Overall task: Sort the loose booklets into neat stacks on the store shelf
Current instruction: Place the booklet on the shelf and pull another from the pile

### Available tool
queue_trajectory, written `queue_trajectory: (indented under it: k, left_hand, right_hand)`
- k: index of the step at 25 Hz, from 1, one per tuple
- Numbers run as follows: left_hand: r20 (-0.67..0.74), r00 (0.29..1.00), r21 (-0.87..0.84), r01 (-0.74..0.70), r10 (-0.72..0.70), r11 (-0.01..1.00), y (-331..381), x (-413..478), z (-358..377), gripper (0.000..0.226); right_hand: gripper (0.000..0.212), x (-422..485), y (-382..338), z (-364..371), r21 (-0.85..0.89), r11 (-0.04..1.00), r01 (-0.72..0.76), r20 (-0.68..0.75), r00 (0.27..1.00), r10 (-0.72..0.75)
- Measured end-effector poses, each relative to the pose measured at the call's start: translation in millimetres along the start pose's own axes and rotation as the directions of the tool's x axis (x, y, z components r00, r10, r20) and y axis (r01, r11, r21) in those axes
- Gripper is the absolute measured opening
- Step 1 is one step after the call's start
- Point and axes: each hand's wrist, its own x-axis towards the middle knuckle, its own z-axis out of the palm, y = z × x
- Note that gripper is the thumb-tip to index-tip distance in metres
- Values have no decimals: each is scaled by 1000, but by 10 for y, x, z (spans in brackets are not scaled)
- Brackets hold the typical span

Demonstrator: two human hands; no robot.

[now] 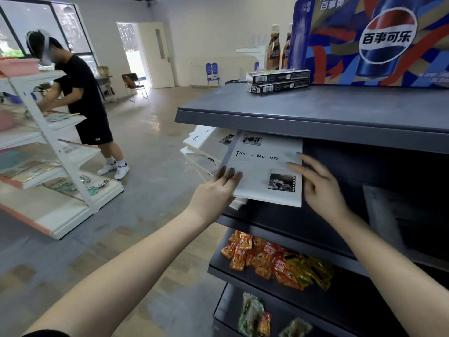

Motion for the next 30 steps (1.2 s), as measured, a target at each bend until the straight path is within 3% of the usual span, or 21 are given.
queue_trajectory:
  k: [2,3,6,8,11,14,18,21,26,30]
  left_hand:
    - [-73,997,53,4,0,999,97,46,40,67]
    - [-123,992,64,15,-7,998,117,77,79,63]
    - [-215,974,23,72,-65,997,175,137,223,46]
    - [-191,975,-25,113,-116,993,216,171,291,46]
    - [-136,987,-110,68,-83,992,221,189,299,59]
    - [-208,976,-80,-89,71,993,248,224,248,38]
    - [-233,969,-324,-161,86,932,518,400,370,47]
    - [-227,969,-409,-187,98,893,887,586,529,44]
    - [-271,942,-586,-326,200,742,1750,867,707,36]
    - [-218,942,-732,-331,257,595,2464,892,951,32]
  right_hand:
    - [48,-149,-78,-127,103,993,-53,-139,988,67]
    - [43,-185,-106,-174,130,990,-59,-103,992,72]
    - [54,-205,-87,-137,26,1000,-8,286,958,0]
    - [58,-234,2,-10,-83,995,63,354,935,-30]
    - [51,-287,44,89,-72,997,15,278,961,6]
    - [49,-372,56,50,-73,997,-8,193,981,22]
    - [46,-493,207,-244,-138,990,8,104,995,6]
    - [40,-654,391,-579,-203,979,-21,67,997,35]
    - [42,-1196,654,-1277,-278,944,-179,71,976,206]
    - [43,-1759,805,-1726,-341,874,-347,34,924,381]
